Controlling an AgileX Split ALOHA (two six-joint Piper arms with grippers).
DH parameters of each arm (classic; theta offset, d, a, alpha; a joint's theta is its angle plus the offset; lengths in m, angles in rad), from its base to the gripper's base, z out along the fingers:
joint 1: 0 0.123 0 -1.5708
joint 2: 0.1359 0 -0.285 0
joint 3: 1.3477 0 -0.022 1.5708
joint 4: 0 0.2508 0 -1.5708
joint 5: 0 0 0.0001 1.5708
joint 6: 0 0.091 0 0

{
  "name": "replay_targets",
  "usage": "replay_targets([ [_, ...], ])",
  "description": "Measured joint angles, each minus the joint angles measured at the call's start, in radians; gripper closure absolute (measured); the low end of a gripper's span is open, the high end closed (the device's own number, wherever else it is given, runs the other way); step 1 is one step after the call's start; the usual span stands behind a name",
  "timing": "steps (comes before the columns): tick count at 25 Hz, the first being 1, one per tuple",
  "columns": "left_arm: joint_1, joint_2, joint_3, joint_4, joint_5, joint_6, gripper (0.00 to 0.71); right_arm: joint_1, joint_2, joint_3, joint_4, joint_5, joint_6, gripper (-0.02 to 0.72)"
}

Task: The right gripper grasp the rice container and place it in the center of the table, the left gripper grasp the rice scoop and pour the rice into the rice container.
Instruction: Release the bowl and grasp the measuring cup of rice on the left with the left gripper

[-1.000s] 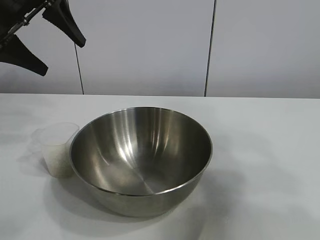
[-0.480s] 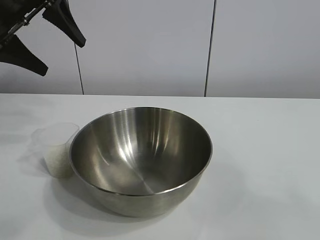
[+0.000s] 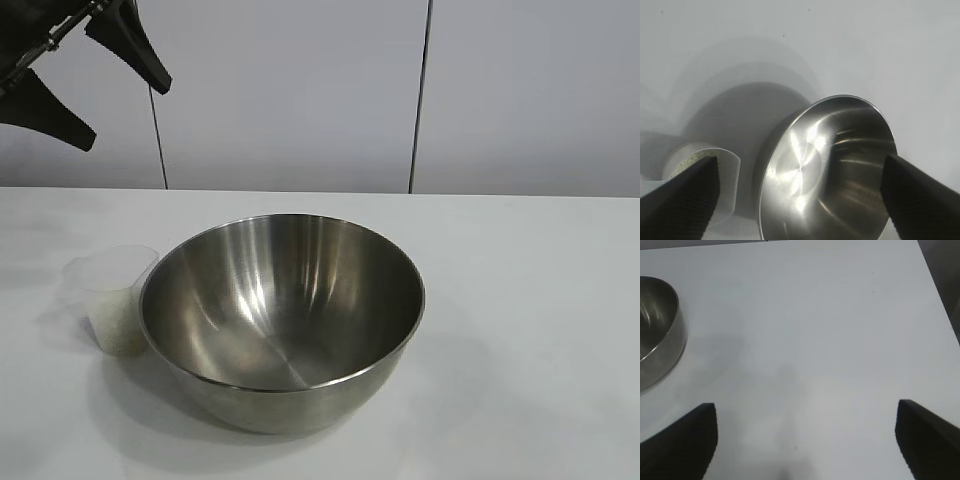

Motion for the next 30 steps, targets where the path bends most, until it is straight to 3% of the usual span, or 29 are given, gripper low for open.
replay_targets([
  [6,0.000,0.000,0.000,-0.004,-0.135,0.000,0.078,0.000,0.000,0.000,0.000,0.000,0.000,0.042],
  [15,0.003,0.000,-0.018,-0.007,-0.170,0.037,0.078,0.000,0.000,0.000,0.000,-0.001,0.000,0.042],
  [19,0.013,-0.037,0.002,0.059,-0.270,0.088,0.097,0.000,0.000,0.000,0.000,-0.001,0.000,0.042],
  [23,-0.040,-0.164,0.236,0.121,-0.587,0.204,0.100,0.000,0.000,0.000,0.000,-0.001,0.000,0.042],
  [27,-0.150,-0.271,0.580,0.115,-1.141,0.334,0.102,0.000,0.000,0.000,0.000,-0.001,0.000,0.042],
  [30,-0.192,-0.257,0.785,0.114,-1.480,0.348,0.105,0.000,0.000,0.000,0.000,-0.001,0.000,0.042],
])
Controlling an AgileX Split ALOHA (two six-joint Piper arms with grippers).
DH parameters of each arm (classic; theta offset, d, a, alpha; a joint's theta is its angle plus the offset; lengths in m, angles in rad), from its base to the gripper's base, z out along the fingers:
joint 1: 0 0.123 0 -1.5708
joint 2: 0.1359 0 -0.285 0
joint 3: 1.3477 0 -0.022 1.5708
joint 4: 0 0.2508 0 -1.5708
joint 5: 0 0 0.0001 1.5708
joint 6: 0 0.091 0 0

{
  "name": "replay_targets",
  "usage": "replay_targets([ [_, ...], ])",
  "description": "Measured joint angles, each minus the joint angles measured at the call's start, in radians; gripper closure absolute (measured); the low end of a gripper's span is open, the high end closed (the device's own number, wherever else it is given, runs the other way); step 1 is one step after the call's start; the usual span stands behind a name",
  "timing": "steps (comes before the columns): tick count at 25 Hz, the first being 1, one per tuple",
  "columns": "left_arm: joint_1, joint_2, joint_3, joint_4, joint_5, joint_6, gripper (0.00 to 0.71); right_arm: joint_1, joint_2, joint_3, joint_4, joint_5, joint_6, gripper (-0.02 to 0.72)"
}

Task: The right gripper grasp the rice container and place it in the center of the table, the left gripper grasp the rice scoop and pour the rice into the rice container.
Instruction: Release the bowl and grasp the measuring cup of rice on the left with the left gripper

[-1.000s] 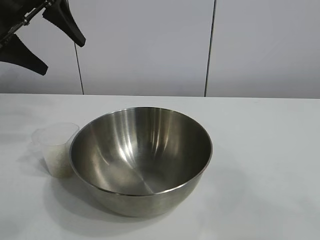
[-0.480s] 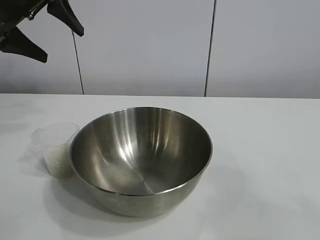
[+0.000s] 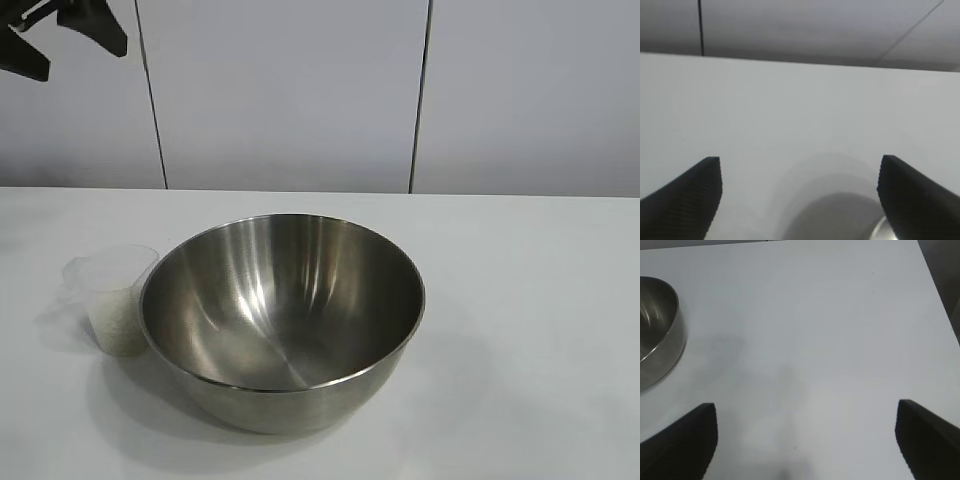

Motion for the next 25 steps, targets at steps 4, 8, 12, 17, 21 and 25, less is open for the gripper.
replay_targets([
  [4,-0.008,0.059,0.180,0.020,-0.329,-0.004,0.105,0.000,0.000,0.000,0.000,0.000,0.000,0.042],
  [8,0.000,0.098,0.277,0.059,-0.500,-0.159,0.105,0.000,0.000,0.000,0.000,0.000,0.000,0.042],
  [12,0.051,0.190,0.339,0.249,-0.592,-0.359,0.108,0.000,0.000,0.000,0.000,0.000,0.000,0.042],
  [17,0.095,0.309,0.392,0.455,-0.624,-0.434,0.144,0.000,0.000,0.000,0.000,0.001,0.000,0.042],
  [21,0.123,0.371,0.396,0.485,-0.628,-0.438,0.152,0.000,0.000,0.000,0.000,0.001,0.000,0.042],
  [25,0.151,0.411,0.394,0.574,-0.632,-0.438,0.163,0.000,0.000,0.000,0.000,0.001,0.000,0.042],
])
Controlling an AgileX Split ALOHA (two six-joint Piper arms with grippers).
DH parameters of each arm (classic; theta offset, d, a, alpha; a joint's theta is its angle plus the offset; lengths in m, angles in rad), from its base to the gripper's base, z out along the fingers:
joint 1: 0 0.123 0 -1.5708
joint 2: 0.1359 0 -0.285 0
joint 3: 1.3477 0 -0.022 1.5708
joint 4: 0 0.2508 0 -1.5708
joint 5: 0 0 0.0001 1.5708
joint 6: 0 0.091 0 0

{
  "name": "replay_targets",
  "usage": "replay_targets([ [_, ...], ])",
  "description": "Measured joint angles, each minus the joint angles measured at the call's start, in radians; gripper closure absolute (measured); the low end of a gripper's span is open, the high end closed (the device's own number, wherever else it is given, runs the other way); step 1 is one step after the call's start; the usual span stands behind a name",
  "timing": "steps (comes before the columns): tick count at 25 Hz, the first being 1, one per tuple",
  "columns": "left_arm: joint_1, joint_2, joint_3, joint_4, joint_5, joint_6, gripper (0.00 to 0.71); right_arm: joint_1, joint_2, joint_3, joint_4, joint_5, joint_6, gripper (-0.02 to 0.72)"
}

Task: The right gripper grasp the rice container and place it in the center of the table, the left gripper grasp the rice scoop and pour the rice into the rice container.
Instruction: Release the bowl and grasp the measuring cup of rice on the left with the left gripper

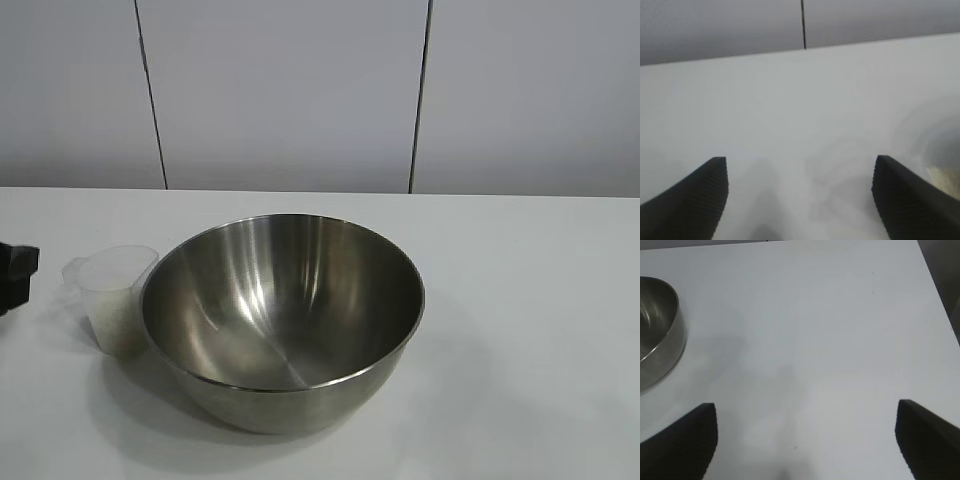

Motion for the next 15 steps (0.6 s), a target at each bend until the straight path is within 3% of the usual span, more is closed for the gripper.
replay_targets([
  [5,0.008,0.068,-0.034,0.092,-0.010,0.000,0.165,0.000,0.000,0.000,0.000,0.000,0.000,0.042],
  [15,0.008,0.175,-0.131,0.097,-0.013,0.009,0.165,0.000,0.000,0.000,0.000,0.000,0.000,0.042],
])
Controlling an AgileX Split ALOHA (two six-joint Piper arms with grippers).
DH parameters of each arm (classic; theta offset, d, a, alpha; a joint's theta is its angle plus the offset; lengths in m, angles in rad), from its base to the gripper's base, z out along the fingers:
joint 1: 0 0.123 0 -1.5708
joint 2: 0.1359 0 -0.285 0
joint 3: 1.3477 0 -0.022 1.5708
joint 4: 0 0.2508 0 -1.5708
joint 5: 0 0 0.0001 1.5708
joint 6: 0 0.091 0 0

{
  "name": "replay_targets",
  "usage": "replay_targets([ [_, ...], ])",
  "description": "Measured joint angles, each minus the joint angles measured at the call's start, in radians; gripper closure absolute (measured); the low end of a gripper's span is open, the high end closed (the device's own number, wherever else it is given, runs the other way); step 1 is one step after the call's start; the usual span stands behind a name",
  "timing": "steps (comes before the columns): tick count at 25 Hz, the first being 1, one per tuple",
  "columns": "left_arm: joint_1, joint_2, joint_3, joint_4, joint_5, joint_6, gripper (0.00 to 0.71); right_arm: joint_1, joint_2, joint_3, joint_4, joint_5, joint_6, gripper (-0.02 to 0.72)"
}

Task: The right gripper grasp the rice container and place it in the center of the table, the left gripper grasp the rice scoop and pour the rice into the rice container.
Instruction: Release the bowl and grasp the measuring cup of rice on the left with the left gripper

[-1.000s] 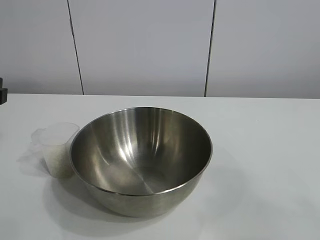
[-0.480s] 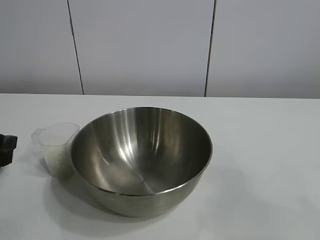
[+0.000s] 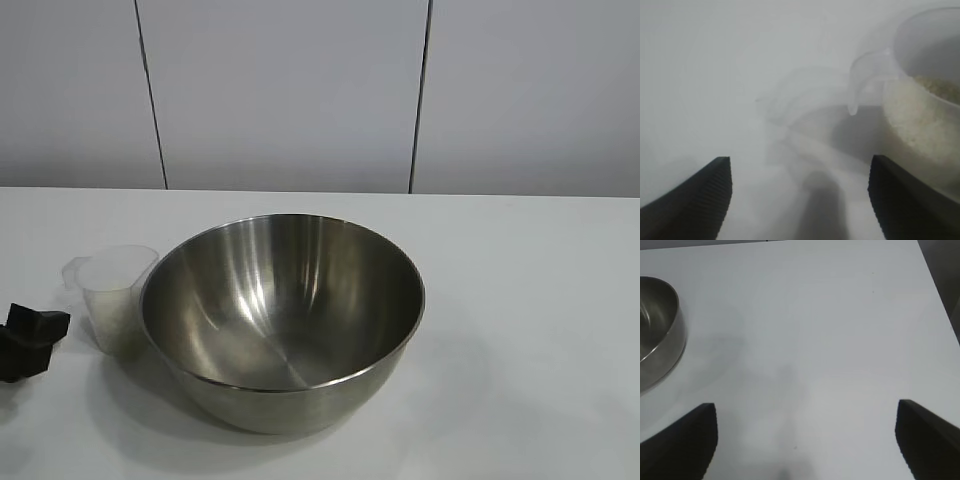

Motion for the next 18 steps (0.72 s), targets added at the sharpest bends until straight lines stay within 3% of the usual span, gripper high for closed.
replay_targets([
  [18,0.000,0.042,-0.075,0.074,-0.004,0.071,0.169,0.000,0.000,0.000,0.000,-0.002,0.000,0.042],
])
